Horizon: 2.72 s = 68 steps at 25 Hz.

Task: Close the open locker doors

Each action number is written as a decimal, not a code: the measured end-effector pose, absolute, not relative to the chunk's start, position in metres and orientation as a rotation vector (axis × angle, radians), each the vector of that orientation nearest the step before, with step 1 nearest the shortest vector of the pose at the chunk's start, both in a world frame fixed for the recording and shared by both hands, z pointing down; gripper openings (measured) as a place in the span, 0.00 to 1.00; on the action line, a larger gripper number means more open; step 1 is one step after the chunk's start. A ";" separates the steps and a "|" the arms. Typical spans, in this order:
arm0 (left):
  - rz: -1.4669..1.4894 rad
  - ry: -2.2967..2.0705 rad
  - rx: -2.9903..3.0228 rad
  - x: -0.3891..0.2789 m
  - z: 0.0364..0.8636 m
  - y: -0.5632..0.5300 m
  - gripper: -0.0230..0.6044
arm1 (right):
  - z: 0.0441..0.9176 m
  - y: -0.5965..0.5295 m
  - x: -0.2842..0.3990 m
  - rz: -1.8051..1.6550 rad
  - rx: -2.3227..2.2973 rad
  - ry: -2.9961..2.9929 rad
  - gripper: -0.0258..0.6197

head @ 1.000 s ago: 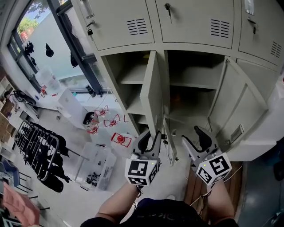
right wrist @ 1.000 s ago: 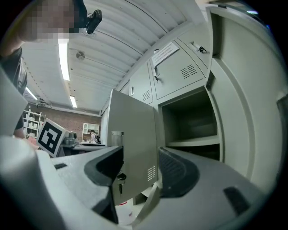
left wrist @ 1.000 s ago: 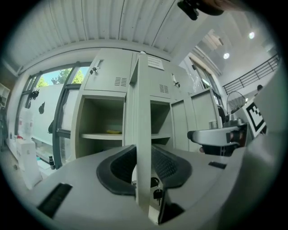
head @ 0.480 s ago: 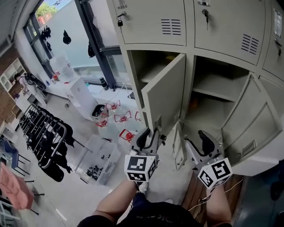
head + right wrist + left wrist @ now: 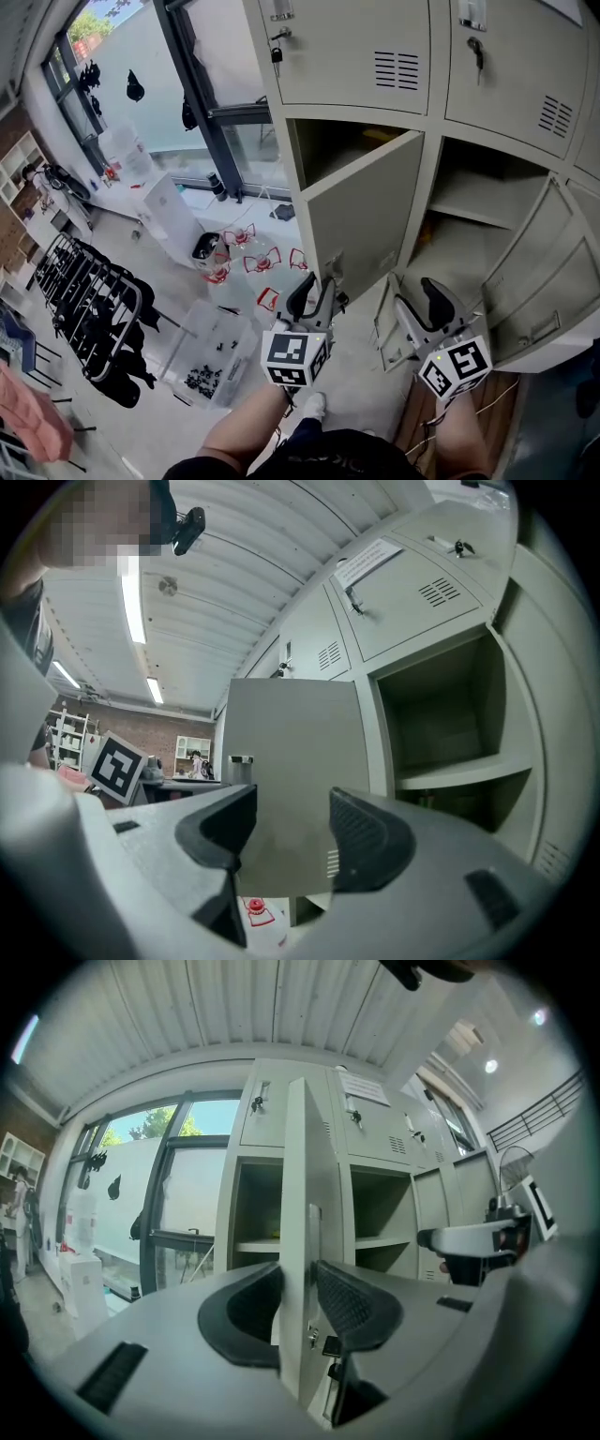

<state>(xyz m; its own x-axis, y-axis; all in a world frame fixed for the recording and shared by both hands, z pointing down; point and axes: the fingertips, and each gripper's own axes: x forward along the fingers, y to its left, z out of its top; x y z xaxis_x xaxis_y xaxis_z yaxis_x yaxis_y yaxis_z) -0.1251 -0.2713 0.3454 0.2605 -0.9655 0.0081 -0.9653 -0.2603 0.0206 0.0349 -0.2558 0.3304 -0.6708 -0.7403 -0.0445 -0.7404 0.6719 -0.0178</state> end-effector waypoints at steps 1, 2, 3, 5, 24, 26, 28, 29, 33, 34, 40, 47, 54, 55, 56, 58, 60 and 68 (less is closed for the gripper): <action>-0.010 -1.889 2.483 -0.130 0.345 -0.276 0.24 | 0.330 -0.259 0.030 0.001 -1.260 2.825 0.40; -0.010 -1.884 2.487 -0.134 0.345 -0.280 0.24 | 0.329 -0.263 0.025 0.000 -1.266 2.824 0.40; -0.011 -1.883 2.488 -0.139 0.345 -0.284 0.24 | 0.330 -0.266 0.020 0.000 -1.270 2.825 0.40; -0.018 -1.882 2.487 -0.149 0.345 -0.292 0.24 | 0.330 -0.272 0.011 0.001 -1.275 2.828 0.40; -0.024 -1.831 2.512 -0.198 0.345 -0.374 0.19 | 0.328 -0.325 -0.032 0.012 -1.386 2.793 0.40; -0.023 -1.821 2.519 -0.201 0.344 -0.383 0.19 | 0.327 -0.331 -0.035 0.018 -1.399 2.785 0.40; -0.020 -1.810 2.527 -0.203 0.344 -0.391 0.19 | 0.325 -0.336 -0.037 0.023 -1.414 2.776 0.40; -0.019 -1.805 2.531 -0.204 0.344 -0.395 0.19 | 0.325 -0.338 -0.038 0.025 -1.422 2.771 0.40; -0.016 -1.788 2.546 -0.207 0.344 -0.409 0.18 | 0.324 -0.345 -0.040 0.027 -1.458 2.753 0.40; -0.016 -1.785 2.547 -0.207 0.344 -0.412 0.18 | 0.324 -0.346 -0.040 0.026 -1.469 2.748 0.40; -0.011 -1.786 2.548 -0.211 0.344 -0.431 0.18 | 0.327 -0.345 -0.040 0.025 -1.531 2.714 0.40; 0.006 -1.842 2.536 -0.211 0.342 -0.458 0.19 | 0.337 -0.338 -0.030 -0.011 -1.628 2.672 0.40; 0.015 -1.928 2.503 -0.211 0.342 -0.472 0.21 | 0.338 -0.336 -0.020 -0.018 -1.703 2.632 0.40; 0.017 -1.938 2.500 -0.211 0.342 -0.473 0.21 | 0.337 -0.337 -0.020 -0.016 -1.705 2.630 0.40; 0.022 -1.946 2.498 -0.210 0.342 -0.475 0.22 | 0.337 -0.337 -0.019 -0.016 -1.708 2.628 0.40; 0.036 -1.958 2.499 -0.207 0.342 -0.477 0.31 | 0.336 -0.338 -0.019 -0.017 -1.713 2.624 0.40; 0.041 -1.972 2.495 -0.204 0.342 -0.479 0.35 | 0.335 -0.340 -0.020 -0.016 -1.714 2.621 0.40; 0.048 -2.003 2.501 -0.203 0.343 -0.480 0.37 | 0.335 -0.342 -0.017 -0.018 -1.717 2.608 0.40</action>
